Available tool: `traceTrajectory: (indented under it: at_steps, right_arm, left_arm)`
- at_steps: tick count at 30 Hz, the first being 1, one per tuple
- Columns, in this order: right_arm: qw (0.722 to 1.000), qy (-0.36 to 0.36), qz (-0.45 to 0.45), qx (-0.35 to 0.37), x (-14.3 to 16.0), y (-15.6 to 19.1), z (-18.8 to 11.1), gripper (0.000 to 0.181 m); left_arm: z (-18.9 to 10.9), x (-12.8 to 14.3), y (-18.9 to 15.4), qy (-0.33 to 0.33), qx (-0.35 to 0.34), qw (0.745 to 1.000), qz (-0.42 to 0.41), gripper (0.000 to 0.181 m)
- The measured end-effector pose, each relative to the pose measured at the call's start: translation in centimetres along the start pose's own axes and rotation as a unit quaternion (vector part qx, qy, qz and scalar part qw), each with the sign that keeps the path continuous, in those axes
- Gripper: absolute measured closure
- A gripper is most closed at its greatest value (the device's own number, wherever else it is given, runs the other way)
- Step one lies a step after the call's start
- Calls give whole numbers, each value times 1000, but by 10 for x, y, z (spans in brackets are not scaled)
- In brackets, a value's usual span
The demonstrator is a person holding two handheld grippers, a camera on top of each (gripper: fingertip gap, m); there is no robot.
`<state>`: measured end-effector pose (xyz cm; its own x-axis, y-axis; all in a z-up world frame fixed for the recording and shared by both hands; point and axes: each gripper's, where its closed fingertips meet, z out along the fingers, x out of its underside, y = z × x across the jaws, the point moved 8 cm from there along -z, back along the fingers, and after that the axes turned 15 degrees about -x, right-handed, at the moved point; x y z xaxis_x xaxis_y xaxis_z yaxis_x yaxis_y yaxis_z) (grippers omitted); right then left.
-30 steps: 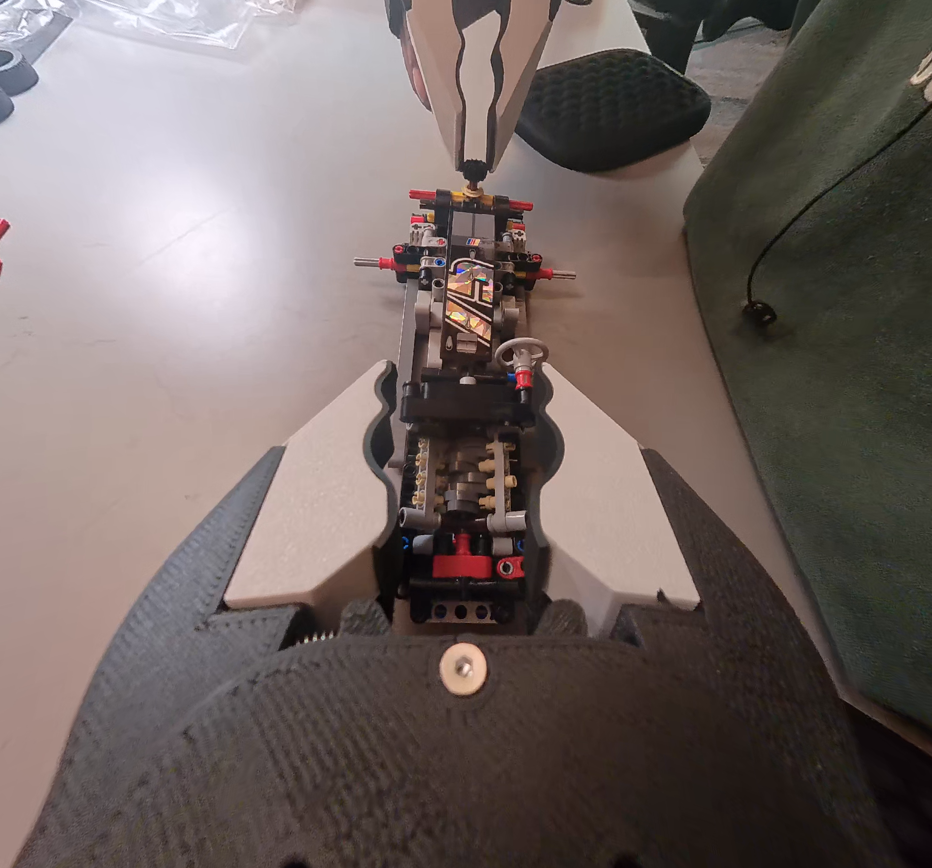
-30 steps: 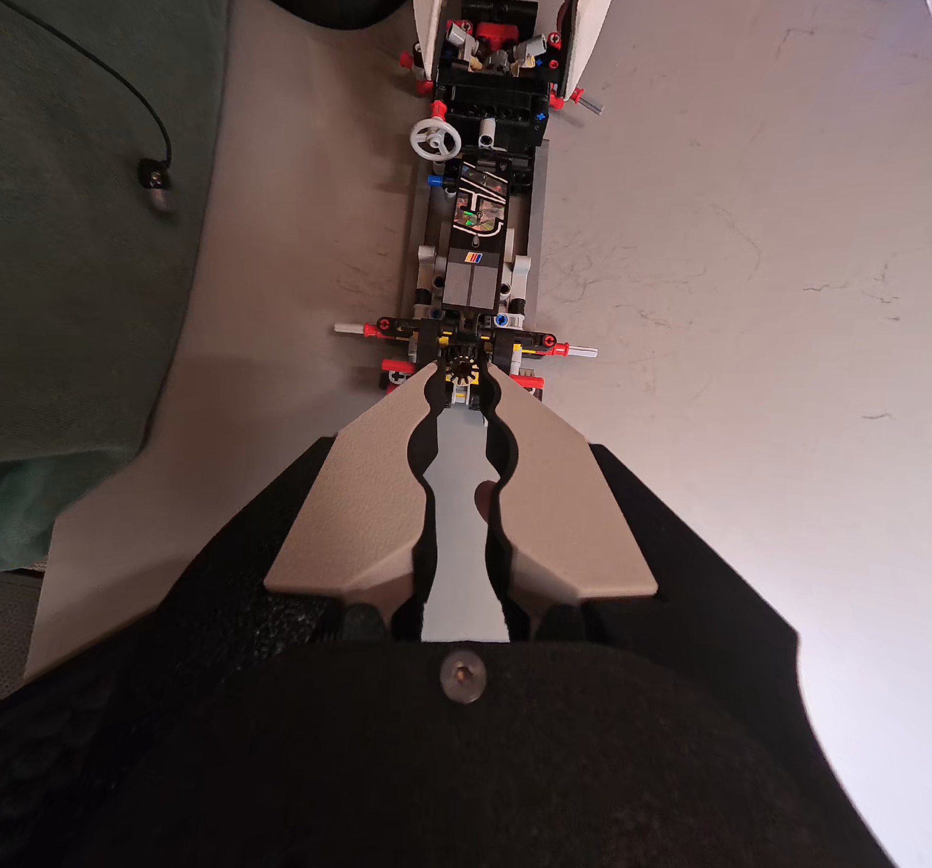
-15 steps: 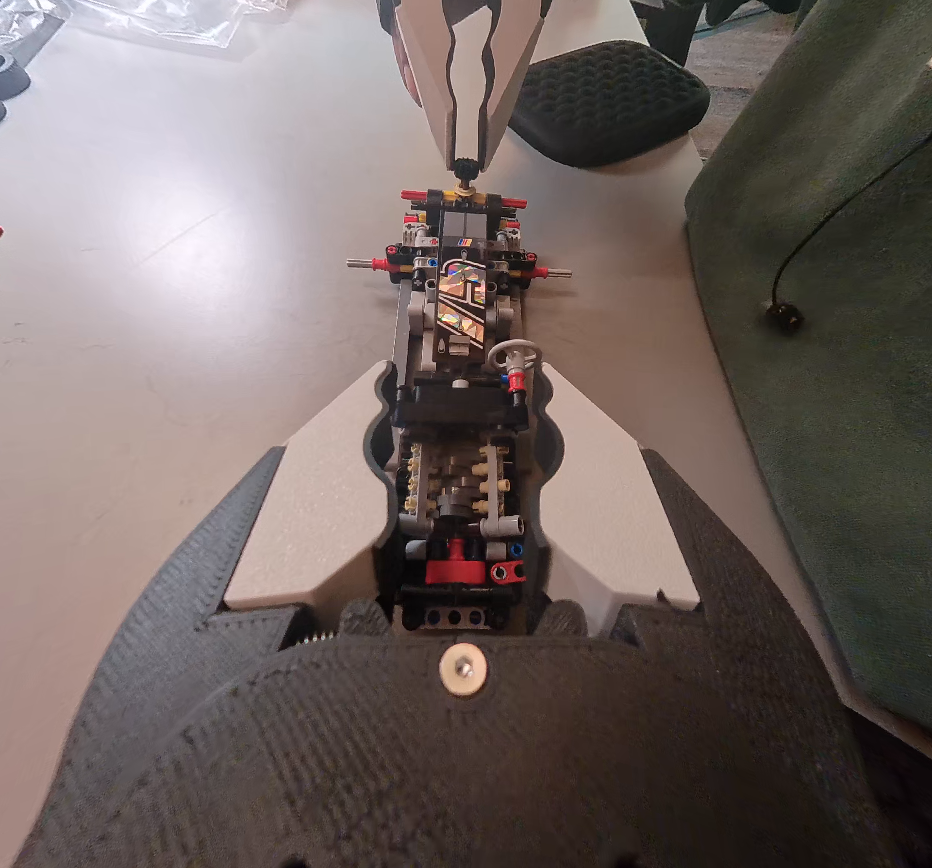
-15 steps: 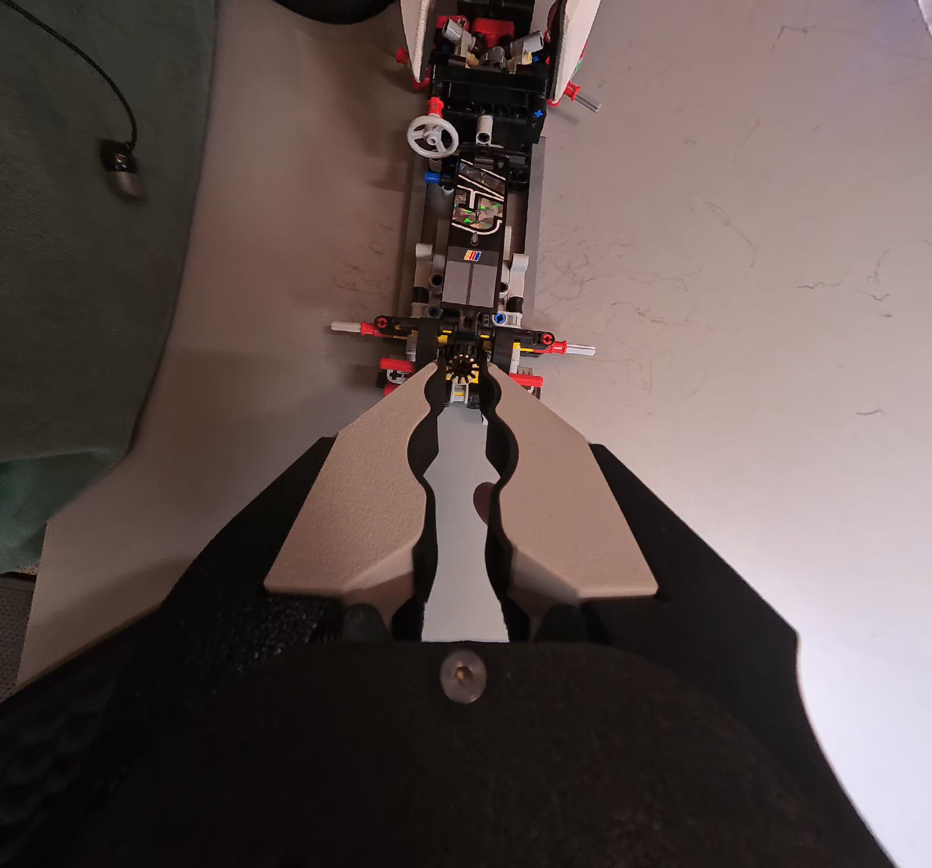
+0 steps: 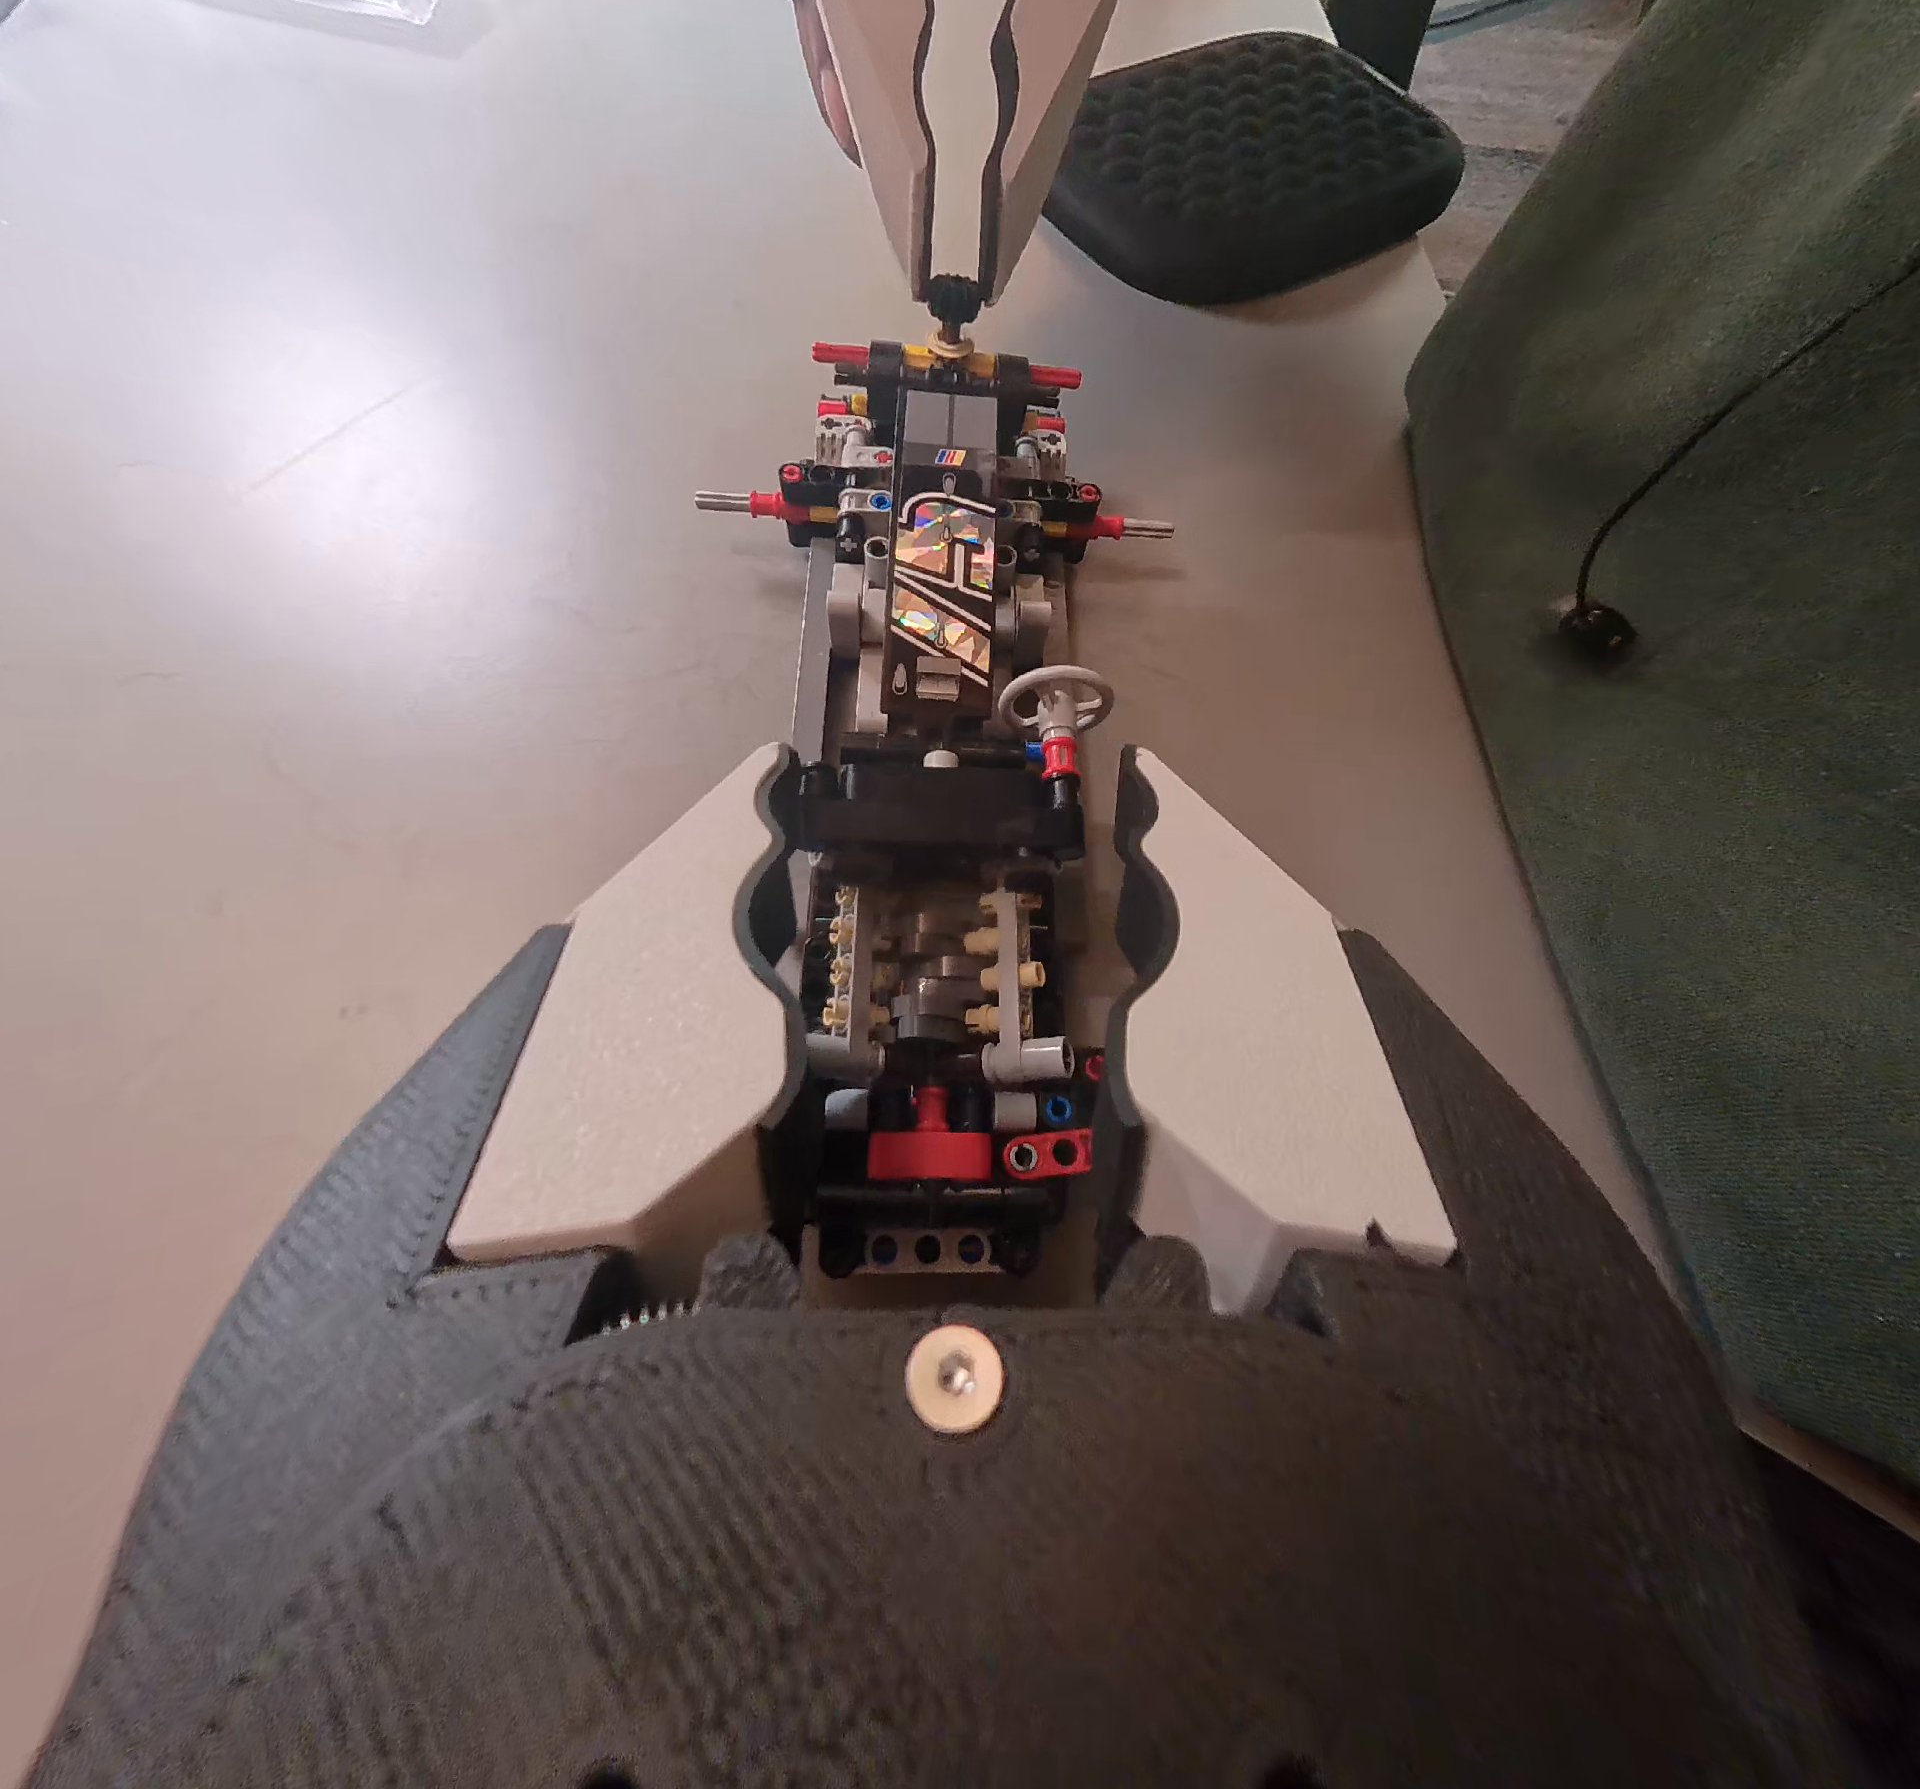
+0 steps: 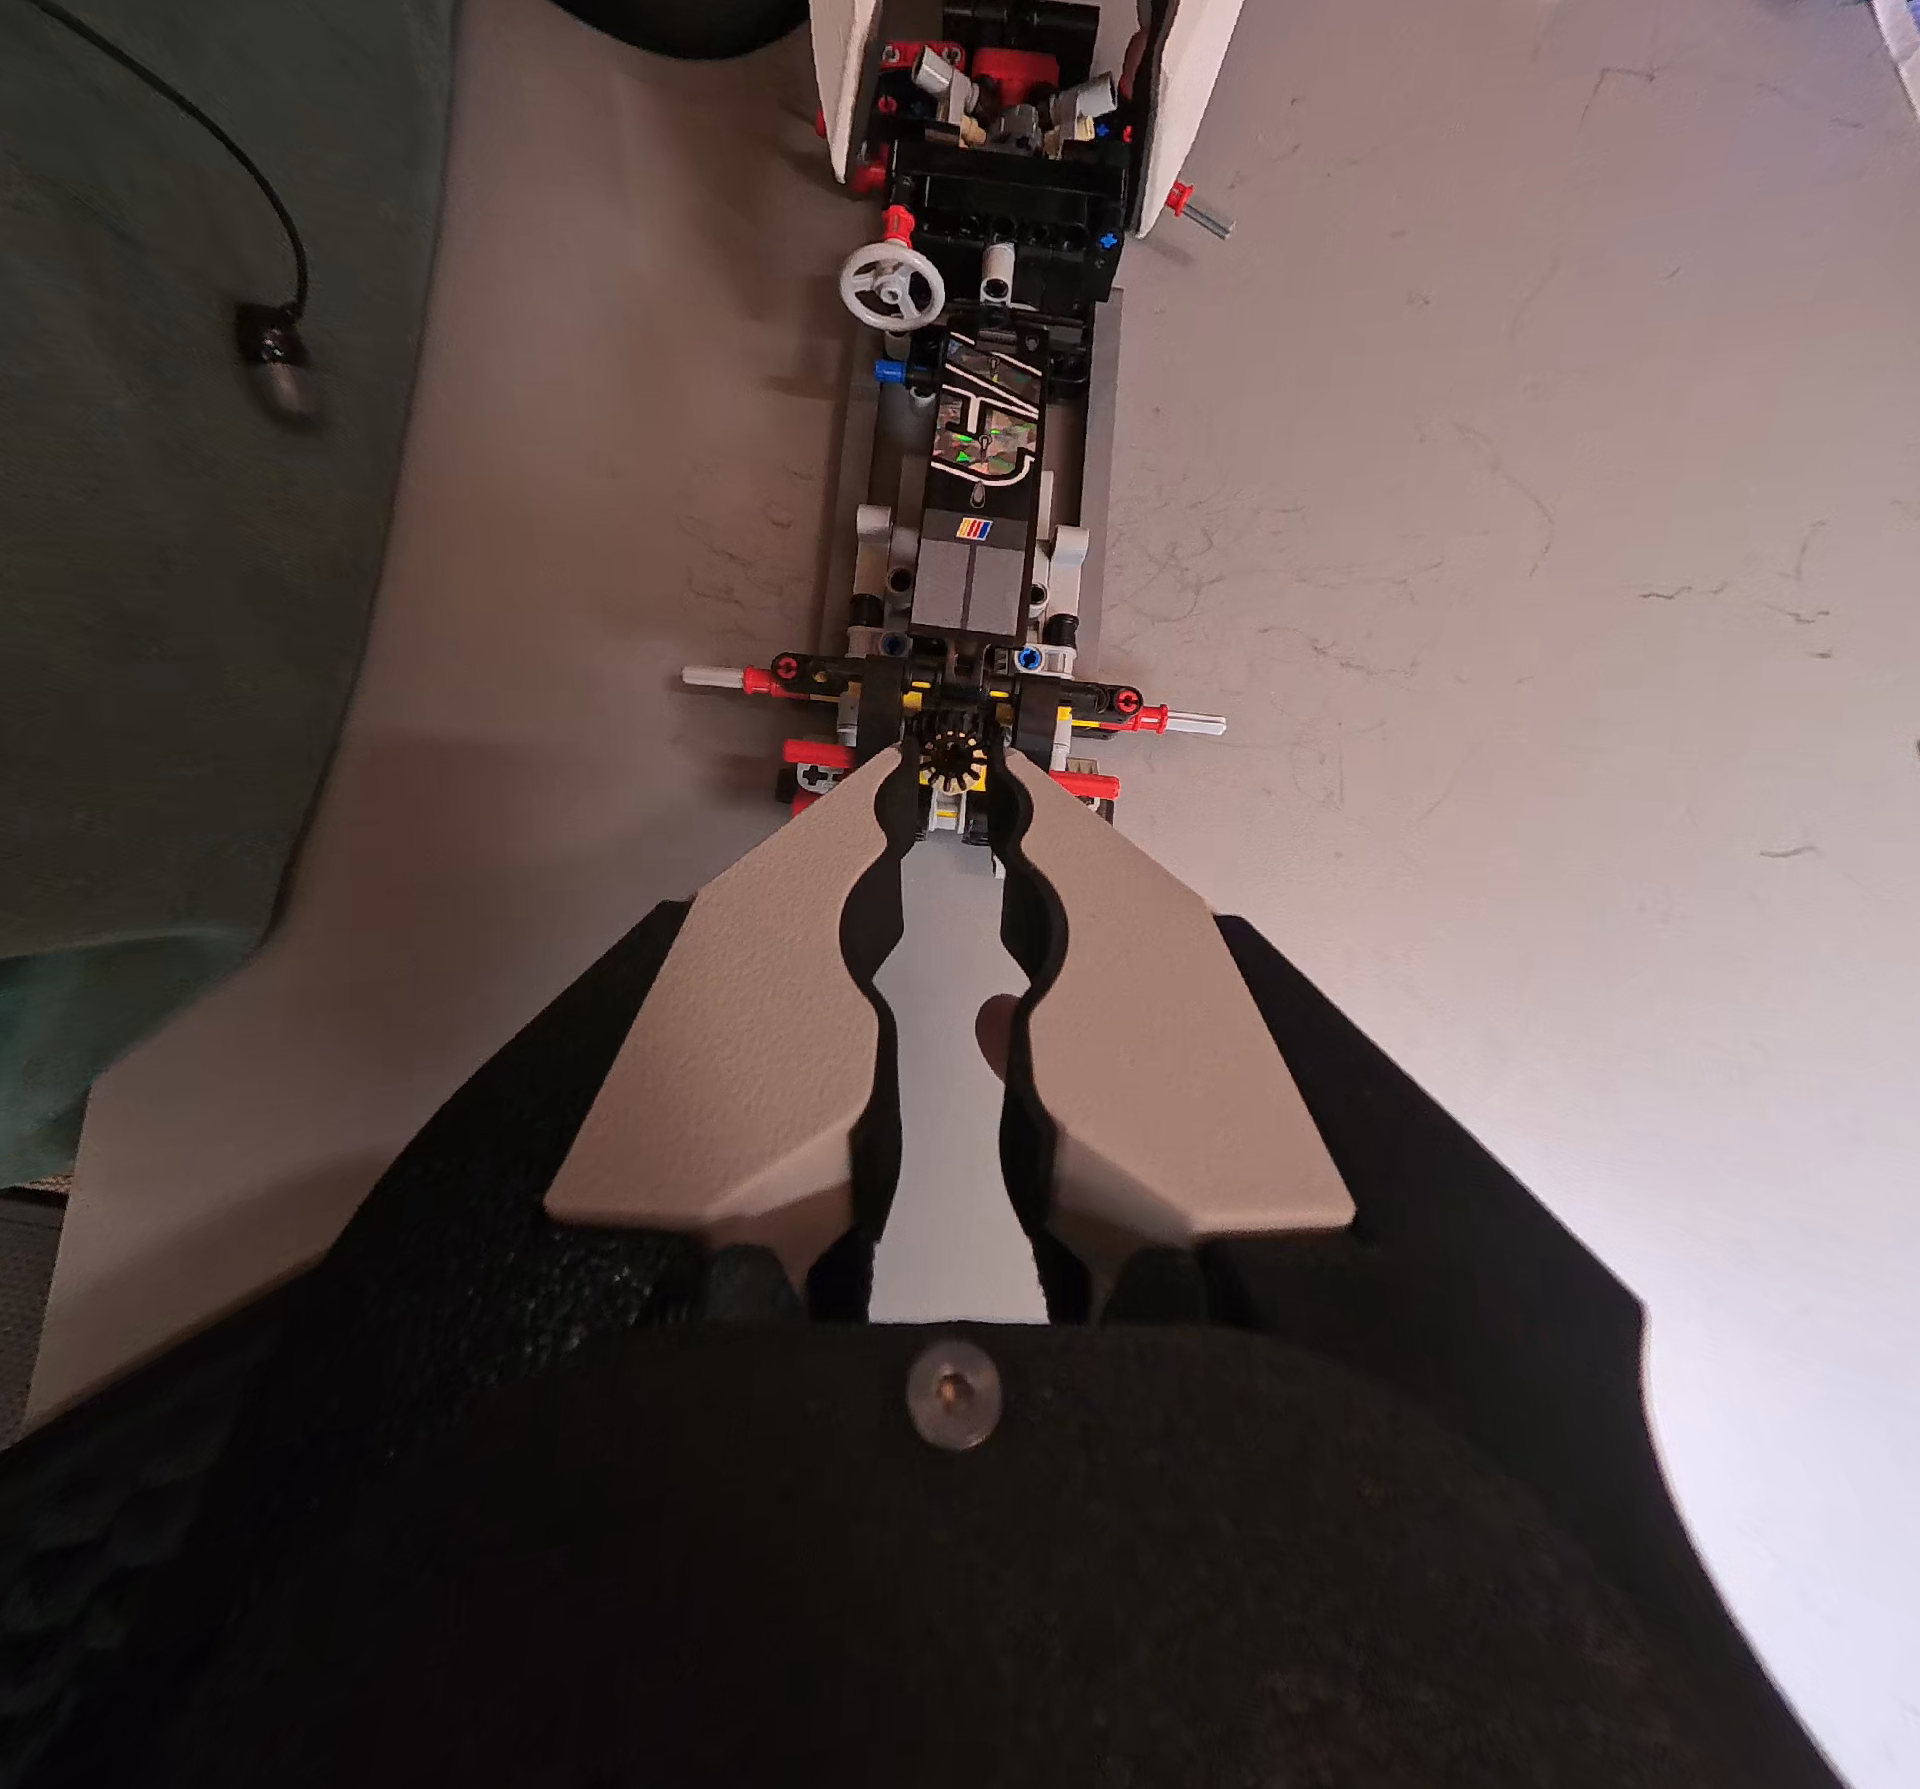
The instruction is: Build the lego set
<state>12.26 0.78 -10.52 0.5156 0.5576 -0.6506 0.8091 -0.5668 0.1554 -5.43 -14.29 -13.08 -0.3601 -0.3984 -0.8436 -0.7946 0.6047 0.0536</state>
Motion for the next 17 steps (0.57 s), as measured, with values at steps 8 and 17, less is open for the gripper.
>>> traceTrajectory:
  at_steps: [8,17]
  right_arm:
    - [1000,4,2,3,-1,0,0,170]
    - [999,30,30,21,-6,2,2,170]
  left_arm:
    - [1,2,1,7,-3,1000,1,122]
    - [6,5,2,18,-2,1000,-2,124]
